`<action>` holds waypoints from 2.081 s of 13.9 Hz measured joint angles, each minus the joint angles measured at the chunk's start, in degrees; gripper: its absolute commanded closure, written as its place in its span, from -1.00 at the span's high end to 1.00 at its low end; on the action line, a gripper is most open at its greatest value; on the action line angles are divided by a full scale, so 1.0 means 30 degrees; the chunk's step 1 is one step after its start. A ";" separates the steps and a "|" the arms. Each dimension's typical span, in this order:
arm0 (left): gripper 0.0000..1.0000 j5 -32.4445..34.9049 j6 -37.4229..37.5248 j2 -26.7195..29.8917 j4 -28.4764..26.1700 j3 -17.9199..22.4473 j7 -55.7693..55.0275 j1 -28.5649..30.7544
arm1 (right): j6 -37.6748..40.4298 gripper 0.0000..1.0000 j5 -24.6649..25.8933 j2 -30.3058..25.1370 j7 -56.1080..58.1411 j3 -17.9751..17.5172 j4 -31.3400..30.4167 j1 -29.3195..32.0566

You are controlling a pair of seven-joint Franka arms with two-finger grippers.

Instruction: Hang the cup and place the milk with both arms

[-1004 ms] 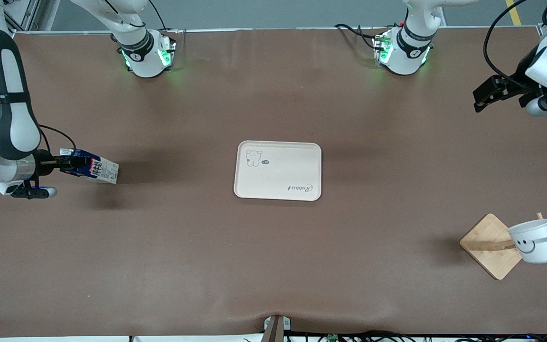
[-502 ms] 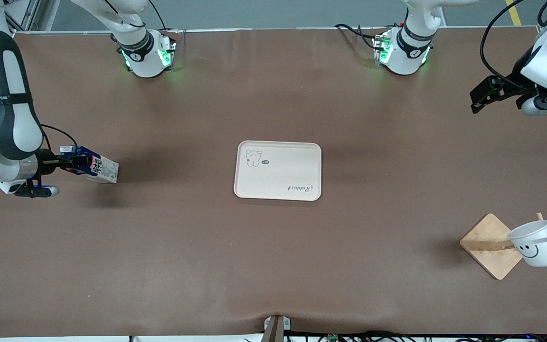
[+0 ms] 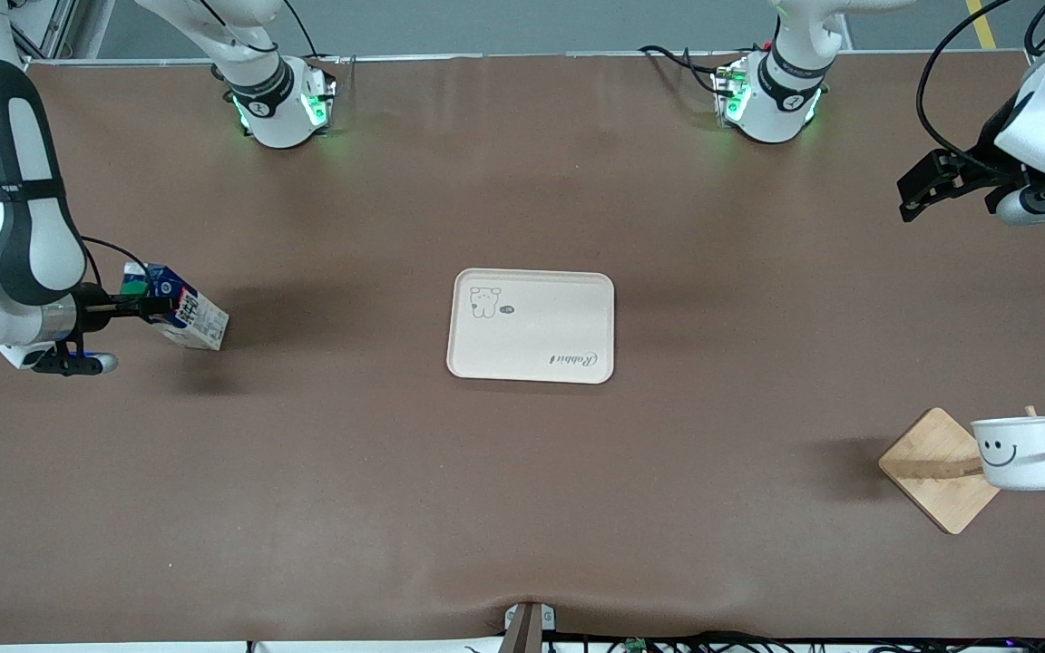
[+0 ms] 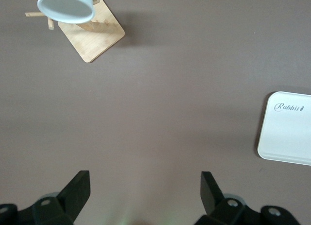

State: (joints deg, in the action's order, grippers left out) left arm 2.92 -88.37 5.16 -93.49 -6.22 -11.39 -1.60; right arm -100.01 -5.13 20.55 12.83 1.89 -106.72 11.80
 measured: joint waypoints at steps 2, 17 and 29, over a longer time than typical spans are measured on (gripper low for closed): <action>1.00 0.0000 -0.0003 0.0000 -0.0002 0.0000 0.0005 0.0002 | 0.0000 1.00 0.0000 0.0000 0.0000 0.0000 -0.0041 0.0000; 1.00 -0.0001 -0.0087 -0.0114 -0.0126 -0.0006 0.0024 -0.0006 | 0.1947 1.00 -0.0463 -0.0146 0.0017 -0.0345 0.4391 -0.0014; 1.00 -0.0002 -0.0229 -0.0161 -0.0151 -0.0007 0.0024 -0.0007 | 1.0337 1.00 -0.0493 -0.3469 -0.0026 -0.0287 1.2172 -0.1259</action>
State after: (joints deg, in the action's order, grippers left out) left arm 2.92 -89.05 4.68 -93.95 -6.24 -11.32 -1.63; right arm -69.00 -6.61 10.14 12.75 1.03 -70.20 8.02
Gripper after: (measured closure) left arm 0.000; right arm 0.000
